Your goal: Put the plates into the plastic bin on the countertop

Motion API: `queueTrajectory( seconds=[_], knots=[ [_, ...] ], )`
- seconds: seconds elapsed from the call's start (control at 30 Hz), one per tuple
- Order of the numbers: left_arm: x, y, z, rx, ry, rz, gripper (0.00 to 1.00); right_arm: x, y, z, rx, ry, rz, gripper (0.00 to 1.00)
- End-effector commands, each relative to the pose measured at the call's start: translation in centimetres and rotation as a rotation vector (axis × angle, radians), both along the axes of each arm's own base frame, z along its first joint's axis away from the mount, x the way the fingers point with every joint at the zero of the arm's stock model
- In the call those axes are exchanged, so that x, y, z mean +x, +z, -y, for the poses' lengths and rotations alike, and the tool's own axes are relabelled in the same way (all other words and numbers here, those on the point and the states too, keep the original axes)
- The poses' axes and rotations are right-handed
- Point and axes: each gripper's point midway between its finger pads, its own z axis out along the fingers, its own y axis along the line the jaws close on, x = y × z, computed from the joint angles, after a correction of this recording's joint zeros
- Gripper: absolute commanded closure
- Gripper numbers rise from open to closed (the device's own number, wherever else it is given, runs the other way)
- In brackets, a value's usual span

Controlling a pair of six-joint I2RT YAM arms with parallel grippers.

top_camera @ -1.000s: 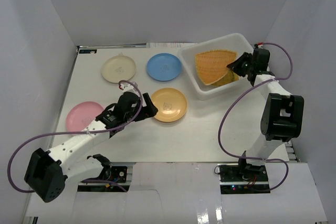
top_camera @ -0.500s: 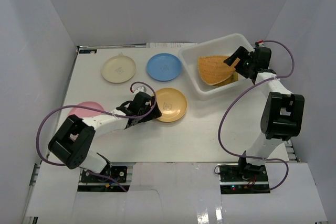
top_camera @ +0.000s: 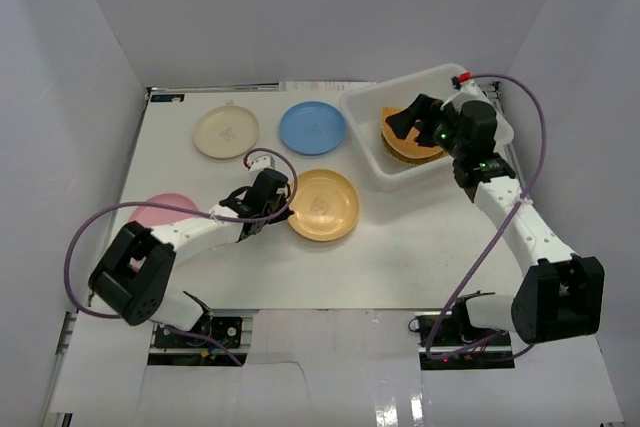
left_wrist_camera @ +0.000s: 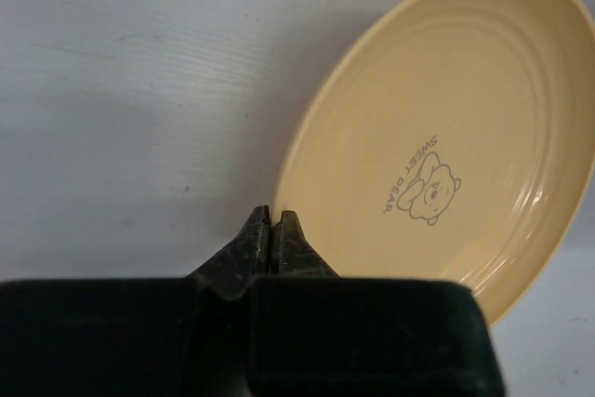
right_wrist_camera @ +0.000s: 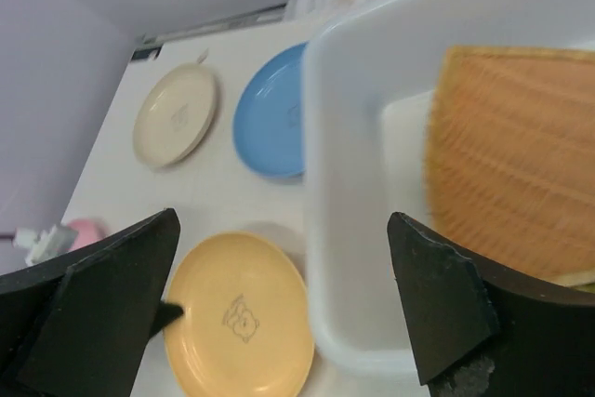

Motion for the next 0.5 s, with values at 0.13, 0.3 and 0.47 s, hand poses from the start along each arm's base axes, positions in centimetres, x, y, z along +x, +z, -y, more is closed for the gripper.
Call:
queueTrajectory(
  seconds=[0.13, 0.3, 0.47],
  knots=[
    [-0.5, 16.1, -6.2, 0.022, 0.123, 0.357, 1.00, -6.9, -0.6, -10.6, -0.019, 0.228, 0.035, 0.28],
    [-0.9, 25.4, -12.3, 0.115, 0.311, 0.581, 1.00, -11.5, 0.9, -15.7, 0.029, 0.301, 0.090, 0.41],
    [-3.5, 37.3, -16.4, 0.035, 0.439, 0.877, 1.00, -14.0, -3.0, -20.3, 0.055, 0.309, 0.009, 0.49]
  ],
)
